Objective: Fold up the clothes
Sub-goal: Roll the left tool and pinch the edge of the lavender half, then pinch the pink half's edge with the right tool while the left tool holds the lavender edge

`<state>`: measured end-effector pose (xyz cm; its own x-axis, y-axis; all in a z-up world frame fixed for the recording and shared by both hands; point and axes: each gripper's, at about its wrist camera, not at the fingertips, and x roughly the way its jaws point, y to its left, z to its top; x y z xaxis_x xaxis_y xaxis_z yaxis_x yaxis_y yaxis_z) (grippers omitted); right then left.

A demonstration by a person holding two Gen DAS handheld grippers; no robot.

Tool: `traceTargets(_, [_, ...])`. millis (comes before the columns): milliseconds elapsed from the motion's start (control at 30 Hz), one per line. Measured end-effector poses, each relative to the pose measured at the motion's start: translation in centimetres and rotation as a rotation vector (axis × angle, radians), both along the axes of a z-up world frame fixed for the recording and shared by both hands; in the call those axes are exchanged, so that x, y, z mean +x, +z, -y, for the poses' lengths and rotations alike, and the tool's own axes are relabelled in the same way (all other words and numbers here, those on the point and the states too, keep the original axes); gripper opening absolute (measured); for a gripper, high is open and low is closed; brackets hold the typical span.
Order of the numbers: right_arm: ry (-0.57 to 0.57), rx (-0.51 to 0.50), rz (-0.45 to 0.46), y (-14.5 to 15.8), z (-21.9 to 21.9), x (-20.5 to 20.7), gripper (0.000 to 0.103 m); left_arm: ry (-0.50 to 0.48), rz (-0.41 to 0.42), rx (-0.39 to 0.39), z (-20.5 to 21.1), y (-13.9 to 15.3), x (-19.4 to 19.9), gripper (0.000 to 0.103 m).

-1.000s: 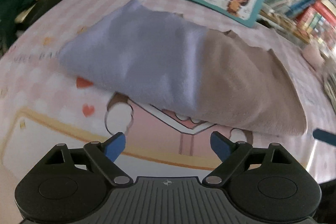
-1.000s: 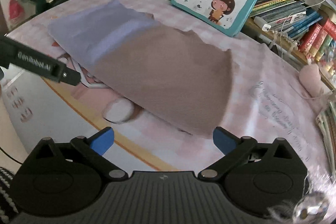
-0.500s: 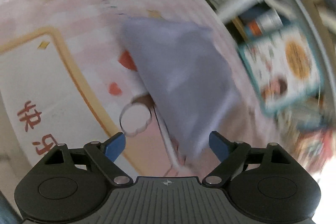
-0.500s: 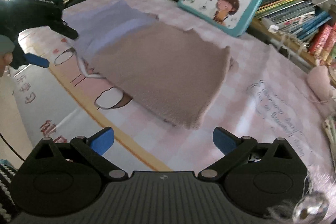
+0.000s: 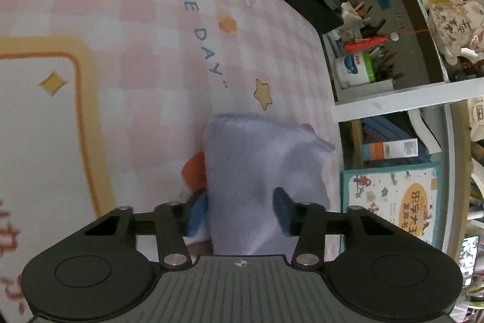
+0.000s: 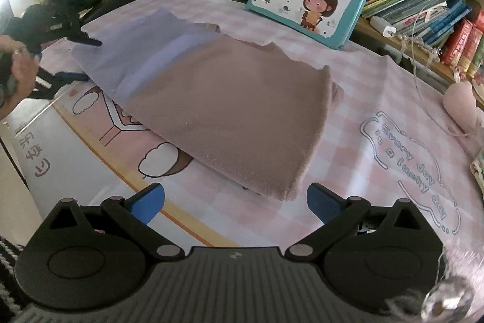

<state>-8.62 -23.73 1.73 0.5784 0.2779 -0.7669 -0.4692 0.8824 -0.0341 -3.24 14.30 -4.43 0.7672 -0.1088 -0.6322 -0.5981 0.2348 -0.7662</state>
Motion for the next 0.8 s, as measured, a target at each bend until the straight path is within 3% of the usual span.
traceTargets(67, [-0.008, -0.004, 0.003, 0.0, -0.2, 0.1, 0.102, 0.008, 0.009, -0.006, -0.2, -0.3, 0.4, 0.035])
traceTargets(133, [-0.023, -0.003, 0.0, 0.0, -0.4, 0.3, 0.102, 0.013, 0.013, -0.016, -0.5, -0.8, 0.4, 0.014])
traceTargets(200, [-0.039, -0.003, -0.004, 0.0, -0.5, 0.5, 0.102, 0.018, 0.051, -0.026, -0.6, -0.5, 0.0, 0.008])
traceTargets(267, [-0.053, -0.007, -0.006, 0.0, -0.7, 0.5, 0.102, -0.058, 0.151, 0.1, 0.5, 2.4, -0.4, 0.008])
traceTargets(333, [-0.064, -0.01, -0.007, 0.0, -0.7, 0.6, 0.102, -0.211, 0.238, 0.268, 2.3, 5.8, 0.0, 0.009])
traceTargets(367, [-0.07, -0.011, -0.009, 0.0, -0.8, 0.6, 0.102, -0.273, 0.253, 0.33, 2.9, 6.9, 0.2, 0.01])
traceTargets(433, [-0.083, -0.009, -0.021, -0.2, -0.9, 0.8, 0.102, -0.296, 0.216, 0.356, 2.9, 6.7, 0.6, 0.016])
traceTargets(533, [-0.098, -0.009, -0.019, -0.1, -1.1, 0.9, 0.102, -0.202, 0.089, 0.231, 1.0, 3.5, 1.0, 0.023])
traceTargets(633, [-0.095, -0.014, -0.009, 0.1, -1.4, 0.8, 0.102, -0.108, 0.085, 0.065, -0.6, 0.8, 0.8, 0.026])
traceTargets(733, [-0.085, -0.021, -0.013, 0.0, -1.8, 0.7, 0.102, -0.105, 0.082, 0.033, -0.7, -0.2, 1.2, 0.041])
traceTargets(800, [-0.084, -0.024, -0.012, 0.0, -2.0, 0.7, 0.102, -0.109, 0.083, 0.03, -0.6, -0.5, 1.6, 0.046])
